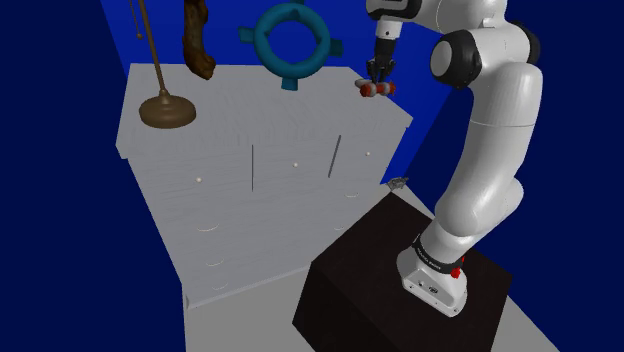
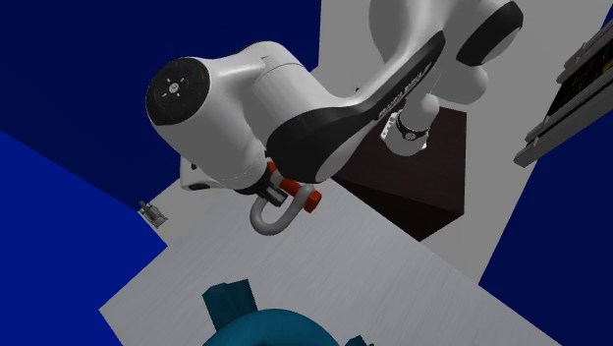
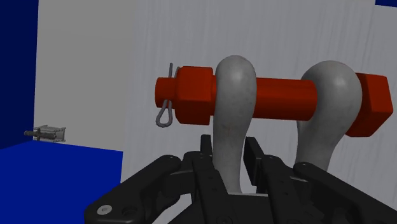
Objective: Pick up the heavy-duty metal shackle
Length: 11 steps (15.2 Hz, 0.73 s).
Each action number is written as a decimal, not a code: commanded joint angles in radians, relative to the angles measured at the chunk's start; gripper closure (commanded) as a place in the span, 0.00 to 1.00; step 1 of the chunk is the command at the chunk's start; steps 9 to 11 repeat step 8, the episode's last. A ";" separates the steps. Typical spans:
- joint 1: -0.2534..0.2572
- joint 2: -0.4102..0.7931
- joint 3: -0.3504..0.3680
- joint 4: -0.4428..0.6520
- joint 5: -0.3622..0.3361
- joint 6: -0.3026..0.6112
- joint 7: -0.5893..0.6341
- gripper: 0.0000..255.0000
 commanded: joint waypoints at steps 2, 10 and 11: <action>-0.005 0.006 -0.001 0.051 0.002 -0.045 -0.002 1.00; -0.015 0.021 -0.002 0.130 0.007 -0.109 -0.005 1.00; -0.015 0.021 -0.002 0.130 0.007 -0.109 -0.005 1.00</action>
